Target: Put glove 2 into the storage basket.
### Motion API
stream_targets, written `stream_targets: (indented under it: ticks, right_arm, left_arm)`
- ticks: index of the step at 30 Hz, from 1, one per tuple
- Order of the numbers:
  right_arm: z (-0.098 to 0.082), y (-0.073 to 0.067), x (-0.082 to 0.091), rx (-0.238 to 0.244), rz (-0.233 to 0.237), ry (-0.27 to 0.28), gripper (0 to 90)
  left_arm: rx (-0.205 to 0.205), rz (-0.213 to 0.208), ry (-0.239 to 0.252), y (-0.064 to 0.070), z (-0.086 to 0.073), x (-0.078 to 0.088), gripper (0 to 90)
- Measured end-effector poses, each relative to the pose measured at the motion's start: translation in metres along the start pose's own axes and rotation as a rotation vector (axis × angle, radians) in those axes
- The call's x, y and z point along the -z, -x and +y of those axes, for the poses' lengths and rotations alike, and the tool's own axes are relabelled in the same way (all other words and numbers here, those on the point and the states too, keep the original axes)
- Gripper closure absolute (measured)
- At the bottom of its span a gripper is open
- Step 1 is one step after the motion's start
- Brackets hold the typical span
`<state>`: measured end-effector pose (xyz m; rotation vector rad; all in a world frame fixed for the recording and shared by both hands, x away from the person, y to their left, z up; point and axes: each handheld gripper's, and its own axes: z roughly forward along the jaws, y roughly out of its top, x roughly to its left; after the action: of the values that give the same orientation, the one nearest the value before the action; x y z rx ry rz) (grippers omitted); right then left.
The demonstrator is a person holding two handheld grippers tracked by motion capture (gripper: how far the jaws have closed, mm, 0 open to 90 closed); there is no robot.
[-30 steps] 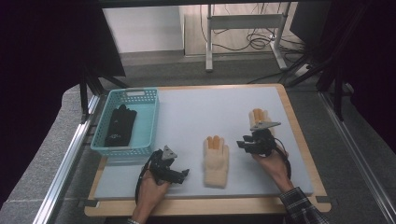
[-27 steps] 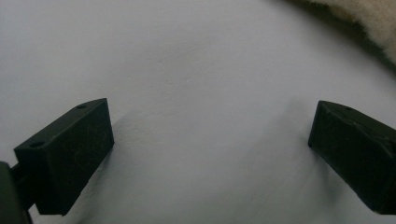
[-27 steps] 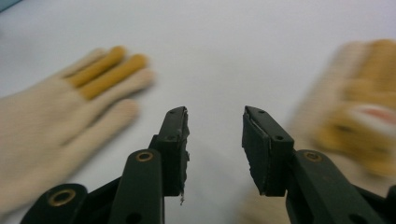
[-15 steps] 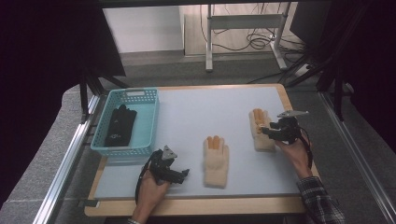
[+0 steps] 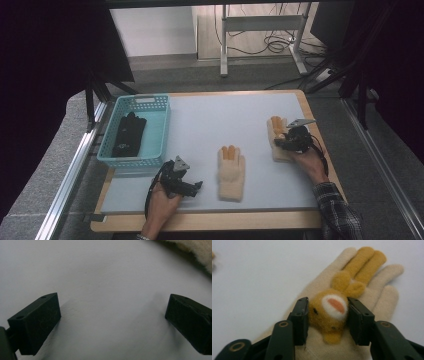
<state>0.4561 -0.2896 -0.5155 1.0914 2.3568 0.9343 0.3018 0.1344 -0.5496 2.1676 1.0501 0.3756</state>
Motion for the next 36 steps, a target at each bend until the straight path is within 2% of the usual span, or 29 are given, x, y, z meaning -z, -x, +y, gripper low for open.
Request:
stream_targets:
  ticks: [3, 6, 13, 17, 25, 36]
  right_arm:
    - [0.0, -0.002, 0.003, -0.035, -0.006, 0.0, 56.6]
    - [0.001, -0.006, 0.009, -0.054, 0.012, 0.014, 56.7]
    - [0.005, -0.017, 0.028, -0.061, 0.019, 0.05, 56.3]
    - [0.005, -0.028, 0.037, -0.06, 0.041, 0.066, 56.0]
    - [0.011, -0.062, 0.057, -0.031, 0.089, 0.1, 55.9]
    - [0.025, -0.117, 0.082, -0.001, 0.196, 0.152, 55.7]
  left_arm:
    - [-0.001, 0.001, 0.0, 0.0, 0.0, 0.0, 0.3]
    - [-0.001, 0.0, 0.0, 0.0, 0.0, 0.0, 0.3]
    - [-0.001, 0.001, 0.001, 0.0, 0.0, 0.0, 0.3]
    - [0.0, 0.001, 0.0, 0.0, 0.0, 0.0, 0.3]
    - [0.0, 0.001, 0.001, 0.0, 0.0, 0.0, 0.3]
    - [-0.001, 0.002, 0.002, 0.0, 0.0, 0.0, 0.3]
